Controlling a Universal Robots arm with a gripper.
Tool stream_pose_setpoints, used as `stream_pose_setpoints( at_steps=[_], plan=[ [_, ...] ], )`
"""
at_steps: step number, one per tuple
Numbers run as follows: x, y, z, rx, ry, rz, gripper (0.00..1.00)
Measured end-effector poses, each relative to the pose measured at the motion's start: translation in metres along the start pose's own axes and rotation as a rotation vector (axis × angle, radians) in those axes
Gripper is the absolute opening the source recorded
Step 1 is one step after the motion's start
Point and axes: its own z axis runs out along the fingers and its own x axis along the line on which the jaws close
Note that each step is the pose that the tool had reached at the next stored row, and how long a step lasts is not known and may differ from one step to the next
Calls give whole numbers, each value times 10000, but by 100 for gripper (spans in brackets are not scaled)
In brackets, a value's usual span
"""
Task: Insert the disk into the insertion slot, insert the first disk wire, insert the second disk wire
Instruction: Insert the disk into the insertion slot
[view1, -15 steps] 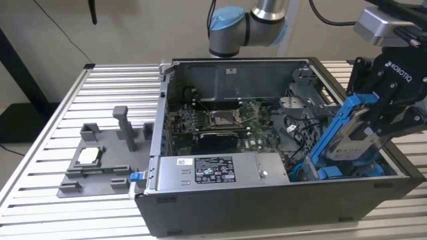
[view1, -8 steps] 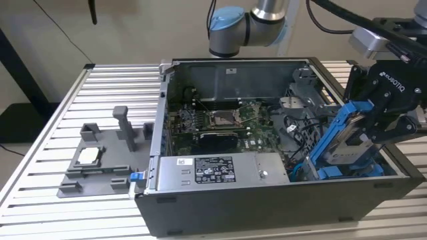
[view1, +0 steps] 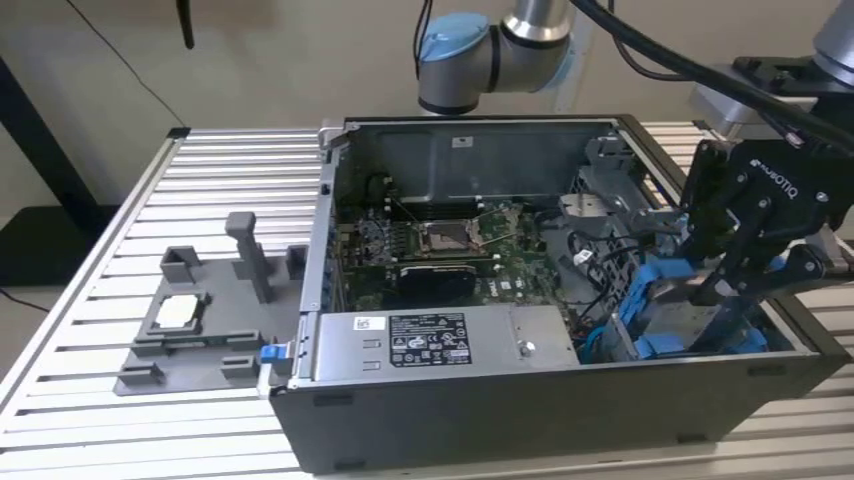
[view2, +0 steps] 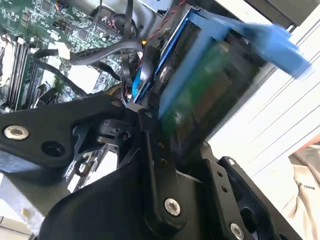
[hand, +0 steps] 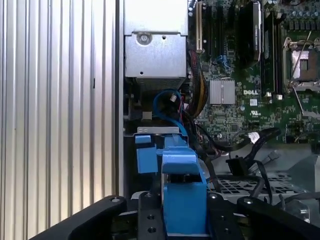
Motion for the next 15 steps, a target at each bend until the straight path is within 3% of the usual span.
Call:
stream_pose_setpoints(
  at_steps=[1, 2, 6, 8, 11, 15],
  plan=[
    [0, 1, -1, -1, -1, 0, 40],
    [0, 1, -6, -1, 1, 1, 47],
    [-3, 8, -32, 30, -8, 1, 47],
    [-5, 16, -35, 130, -104, -15, 47],
    [-7, 36, -57, 322, -140, -28, 47],
    [-15, 52, -175, 382, -145, -33, 47]
  ],
)
